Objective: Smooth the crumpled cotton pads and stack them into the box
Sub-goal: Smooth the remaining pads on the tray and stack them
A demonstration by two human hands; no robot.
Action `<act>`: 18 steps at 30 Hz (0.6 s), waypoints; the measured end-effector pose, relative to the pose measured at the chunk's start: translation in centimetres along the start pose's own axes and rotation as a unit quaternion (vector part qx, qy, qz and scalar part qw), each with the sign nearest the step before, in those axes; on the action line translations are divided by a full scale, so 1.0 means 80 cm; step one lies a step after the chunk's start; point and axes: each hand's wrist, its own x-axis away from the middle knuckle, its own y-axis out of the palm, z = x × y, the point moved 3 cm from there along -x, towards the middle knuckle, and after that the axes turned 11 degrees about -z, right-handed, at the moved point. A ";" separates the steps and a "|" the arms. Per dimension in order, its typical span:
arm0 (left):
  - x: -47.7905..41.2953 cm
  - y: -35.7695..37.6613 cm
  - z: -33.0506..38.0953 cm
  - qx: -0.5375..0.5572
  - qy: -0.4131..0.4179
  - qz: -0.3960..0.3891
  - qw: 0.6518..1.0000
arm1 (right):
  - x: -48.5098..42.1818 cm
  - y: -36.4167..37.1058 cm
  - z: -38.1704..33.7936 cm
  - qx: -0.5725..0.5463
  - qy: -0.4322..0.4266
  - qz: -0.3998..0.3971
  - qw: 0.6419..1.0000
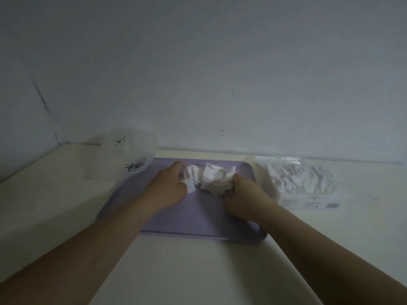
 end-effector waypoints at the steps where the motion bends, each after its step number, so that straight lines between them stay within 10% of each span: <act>1: 0.005 0.000 -0.005 0.002 -0.002 0.001 1.000 | 0.003 -0.002 -0.008 -0.033 -0.008 -0.009 0.999; 18: 0.031 -0.016 -0.026 0.126 -0.042 0.058 0.990 | 0.017 -0.024 0.000 0.000 0.048 -0.058 0.997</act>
